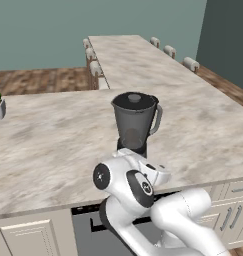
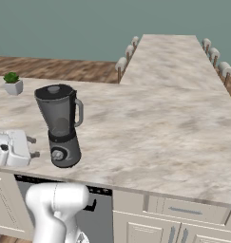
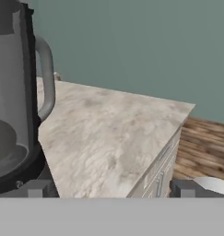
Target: Open the blender lid, put the orange in the blender, close the lid, and start the blender.
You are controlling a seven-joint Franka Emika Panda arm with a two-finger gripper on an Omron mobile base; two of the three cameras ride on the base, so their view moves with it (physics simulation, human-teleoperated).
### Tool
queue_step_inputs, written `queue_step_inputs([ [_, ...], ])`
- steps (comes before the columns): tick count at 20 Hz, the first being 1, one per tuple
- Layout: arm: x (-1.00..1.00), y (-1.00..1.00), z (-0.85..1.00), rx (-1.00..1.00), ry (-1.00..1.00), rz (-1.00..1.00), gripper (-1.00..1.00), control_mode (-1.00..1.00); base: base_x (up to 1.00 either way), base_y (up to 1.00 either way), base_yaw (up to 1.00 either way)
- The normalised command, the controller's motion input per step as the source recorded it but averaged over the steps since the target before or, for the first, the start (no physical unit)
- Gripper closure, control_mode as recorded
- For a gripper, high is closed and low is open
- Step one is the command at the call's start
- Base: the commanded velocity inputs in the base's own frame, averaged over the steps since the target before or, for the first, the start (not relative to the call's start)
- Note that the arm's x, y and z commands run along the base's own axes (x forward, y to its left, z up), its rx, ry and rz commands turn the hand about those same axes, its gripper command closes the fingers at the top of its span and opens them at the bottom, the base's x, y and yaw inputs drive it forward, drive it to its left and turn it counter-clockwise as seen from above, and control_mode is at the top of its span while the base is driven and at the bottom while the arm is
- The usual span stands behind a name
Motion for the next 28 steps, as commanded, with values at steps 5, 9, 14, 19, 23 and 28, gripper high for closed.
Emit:
queue_step_inputs([
  [5, 0.00, -0.31, -0.05, -0.07, 0.00, -0.01, -1.00, -1.00, 0.00, 0.00, 0.00],
  [9, 0.07, -0.04, -0.05, -0.08, 0.00, -0.02, -1.00, -1.00, 0.00, 0.00, 0.00],
  [14, 0.15, 0.00, -0.11, -0.07, 0.00, 0.00, -1.00, -1.00, 0.00, 0.00, 0.00],
  [19, 0.15, 0.00, -0.07, -0.06, 0.00, 0.00, -1.00, -1.00, 0.00, 0.00, 0.00],
  [23, 0.14, 0.00, -0.09, -0.05, 0.00, 0.00, -1.00, -1.00, 0.00, 0.00, 0.00],
  [28, 0.15, 0.00, -0.08, -0.05, 0.00, 0.00, -1.00, -1.00, 0.00, 0.00, 0.00],
])
